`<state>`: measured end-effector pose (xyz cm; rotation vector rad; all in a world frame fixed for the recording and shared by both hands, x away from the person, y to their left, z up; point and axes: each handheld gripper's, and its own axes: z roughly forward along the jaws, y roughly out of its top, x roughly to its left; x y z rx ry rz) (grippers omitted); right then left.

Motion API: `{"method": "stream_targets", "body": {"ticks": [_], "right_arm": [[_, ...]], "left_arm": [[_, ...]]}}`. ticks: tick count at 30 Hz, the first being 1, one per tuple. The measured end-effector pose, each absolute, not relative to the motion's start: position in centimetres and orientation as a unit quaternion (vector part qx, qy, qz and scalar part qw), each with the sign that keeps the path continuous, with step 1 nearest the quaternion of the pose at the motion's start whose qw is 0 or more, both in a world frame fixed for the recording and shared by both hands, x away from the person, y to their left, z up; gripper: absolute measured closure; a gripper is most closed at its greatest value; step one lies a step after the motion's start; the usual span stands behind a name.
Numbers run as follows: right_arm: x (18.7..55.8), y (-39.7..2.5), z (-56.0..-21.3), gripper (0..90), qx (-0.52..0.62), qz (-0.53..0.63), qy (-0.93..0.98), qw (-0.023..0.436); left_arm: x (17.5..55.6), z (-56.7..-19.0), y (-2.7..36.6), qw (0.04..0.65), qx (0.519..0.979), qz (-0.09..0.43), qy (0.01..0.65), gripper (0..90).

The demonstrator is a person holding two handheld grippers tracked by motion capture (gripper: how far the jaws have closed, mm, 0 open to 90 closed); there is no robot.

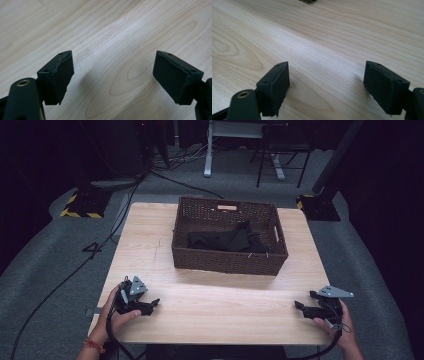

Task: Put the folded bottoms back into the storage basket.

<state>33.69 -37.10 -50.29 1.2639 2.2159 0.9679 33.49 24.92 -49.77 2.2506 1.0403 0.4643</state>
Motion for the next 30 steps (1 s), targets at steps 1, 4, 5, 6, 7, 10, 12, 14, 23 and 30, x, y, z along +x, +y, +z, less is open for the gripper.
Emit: {"method": "stream_targets", "body": {"ticks": [1, 4, 5, 6, 7, 10, 12, 14, 23, 30], "right_arm": [[33.6, -37.3, -50.3, 19.4, 0.455, 0.348, 0.793, 0.206], [33.6, -37.4, -50.4, 18.3, 0.465, 0.348, 0.787, 0.208], [33.6, -37.4, -50.4, 18.3, 0.465, 0.348, 0.787, 0.208], [33.6, -37.4, -50.4, 17.6, 0.465, 0.347, 0.787, 0.208], [33.7, -37.4, -50.5, 17.0, 0.466, 0.347, 0.787, 0.209], [33.7, -37.4, -50.5, 16.2, 0.468, 0.346, 0.786, 0.21], [33.7, -37.4, -50.5, 16.1, 0.47, 0.344, 0.785, 0.211], [33.7, -37.4, -50.5, 16.1, 0.472, 0.343, 0.784, 0.211], [33.7, -37.5, -50.5, 16.1, 0.477, 0.342, 0.781, 0.213], [33.7, -37.5, -50.5, 16.1, 0.476, 0.343, 0.781, 0.213]], "left_arm": [[33.5, -50.0, 25.3, 0.316, 0.844, 0.162, 0.402, 16.8], [33.3, -50.5, 26.3, 0.337, 0.824, 0.163, 0.426, 16.5], [33.3, -50.5, 26.3, 0.337, 0.824, 0.163, 0.426, 16.4], [33.3, -50.5, 26.4, 0.334, 0.821, 0.166, 0.432, 16.4], [33.2, -50.5, 26.5, 0.334, 0.82, 0.166, 0.434, 16.4], [33.3, -50.5, 26.6, 0.332, 0.819, 0.169, 0.437, 15.6], [33.3, -50.5, 26.6, 0.332, 0.818, 0.169, 0.438, 15.5], [33.3, -50.5, 26.5, 0.331, 0.818, 0.17, 0.438, 15.0], [33.5, -50.5, 26.4, 0.331, 0.818, 0.169, 0.439, 14.5], [33.6, -50.5, 26.4, 0.329, 0.818, 0.171, 0.44, 14.3]]}}
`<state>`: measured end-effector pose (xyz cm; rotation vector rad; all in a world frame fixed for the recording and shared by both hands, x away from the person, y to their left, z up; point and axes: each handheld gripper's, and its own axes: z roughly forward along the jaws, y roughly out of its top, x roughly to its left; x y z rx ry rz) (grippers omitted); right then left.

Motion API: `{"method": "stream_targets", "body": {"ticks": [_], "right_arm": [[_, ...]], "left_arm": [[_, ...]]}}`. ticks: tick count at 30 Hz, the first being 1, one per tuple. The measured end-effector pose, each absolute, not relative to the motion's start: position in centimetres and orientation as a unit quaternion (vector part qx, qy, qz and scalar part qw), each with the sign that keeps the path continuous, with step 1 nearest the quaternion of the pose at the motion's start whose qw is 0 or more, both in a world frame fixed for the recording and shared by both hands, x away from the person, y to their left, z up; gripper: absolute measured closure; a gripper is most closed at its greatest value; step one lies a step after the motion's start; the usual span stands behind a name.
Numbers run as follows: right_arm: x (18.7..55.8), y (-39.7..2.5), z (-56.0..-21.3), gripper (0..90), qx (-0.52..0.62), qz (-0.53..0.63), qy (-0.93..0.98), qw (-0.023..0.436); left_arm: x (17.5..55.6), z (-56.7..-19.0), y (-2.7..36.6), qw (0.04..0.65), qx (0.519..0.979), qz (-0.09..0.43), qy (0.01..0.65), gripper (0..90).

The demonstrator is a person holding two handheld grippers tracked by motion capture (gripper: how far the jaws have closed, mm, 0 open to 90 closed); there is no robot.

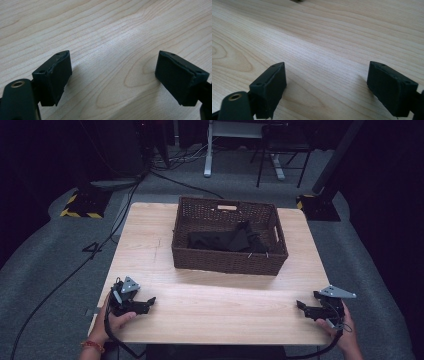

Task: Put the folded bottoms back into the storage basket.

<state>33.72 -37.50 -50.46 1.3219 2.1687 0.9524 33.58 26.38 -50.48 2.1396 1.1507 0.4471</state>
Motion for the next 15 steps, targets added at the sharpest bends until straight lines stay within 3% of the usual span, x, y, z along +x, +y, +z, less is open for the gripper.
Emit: {"method": "stream_targets", "body": {"ticks": [15], "right_arm": [[33.72, -37.5, -50.46, 16.1, 0.476, 0.343, 0.781, 0.213]], "left_arm": [[33.69, -50.48, 26.31, 0.33, 0.817, 0.169, 0.441, 14.3]]}}
